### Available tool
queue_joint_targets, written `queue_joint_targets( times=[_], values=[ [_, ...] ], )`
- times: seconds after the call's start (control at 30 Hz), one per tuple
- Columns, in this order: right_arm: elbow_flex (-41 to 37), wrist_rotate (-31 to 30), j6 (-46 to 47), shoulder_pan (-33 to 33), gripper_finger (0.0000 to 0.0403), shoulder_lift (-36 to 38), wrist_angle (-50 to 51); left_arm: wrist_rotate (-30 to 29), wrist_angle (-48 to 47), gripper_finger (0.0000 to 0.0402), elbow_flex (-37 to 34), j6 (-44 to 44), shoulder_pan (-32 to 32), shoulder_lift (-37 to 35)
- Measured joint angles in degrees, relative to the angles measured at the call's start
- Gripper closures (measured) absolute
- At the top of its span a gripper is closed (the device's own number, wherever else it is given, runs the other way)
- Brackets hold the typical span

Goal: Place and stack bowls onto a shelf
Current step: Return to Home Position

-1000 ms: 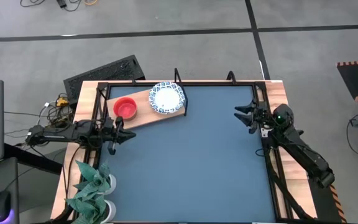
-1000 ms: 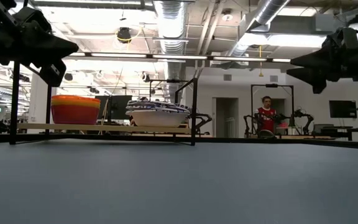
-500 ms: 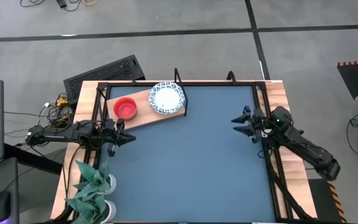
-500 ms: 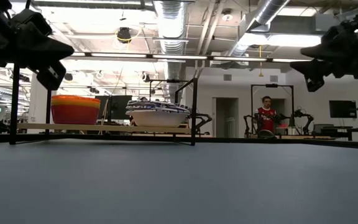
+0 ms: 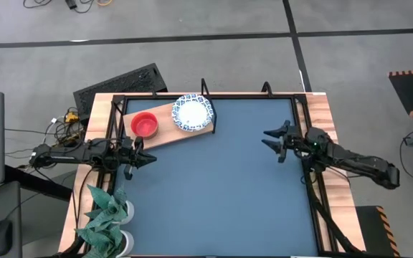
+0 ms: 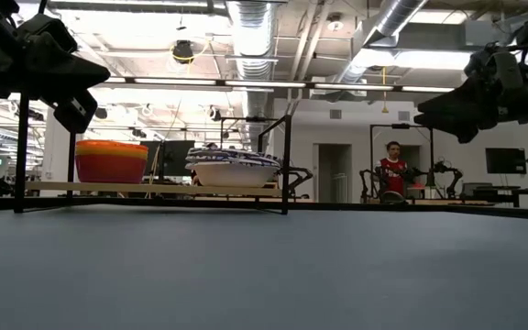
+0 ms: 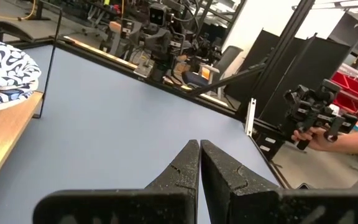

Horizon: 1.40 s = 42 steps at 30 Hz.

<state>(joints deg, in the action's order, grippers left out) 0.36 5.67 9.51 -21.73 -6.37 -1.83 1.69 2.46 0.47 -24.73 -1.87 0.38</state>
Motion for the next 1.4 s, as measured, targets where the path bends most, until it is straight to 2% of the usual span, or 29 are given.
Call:
queue_joint_targets(
  times=[0.2,1.4],
  values=[
    [0.0,0.0,0.5,0.6,0.0183,0.0,0.0,-2.0,-0.3,0.0401,0.0,-1.1,0.0,0.0],
    [-0.1,0.2,0.5,0.6,0.0183,0.0,-0.3,-2.1,-0.7,0.0401,-0.1,-1.2,0.0,0.0]
  ],
)
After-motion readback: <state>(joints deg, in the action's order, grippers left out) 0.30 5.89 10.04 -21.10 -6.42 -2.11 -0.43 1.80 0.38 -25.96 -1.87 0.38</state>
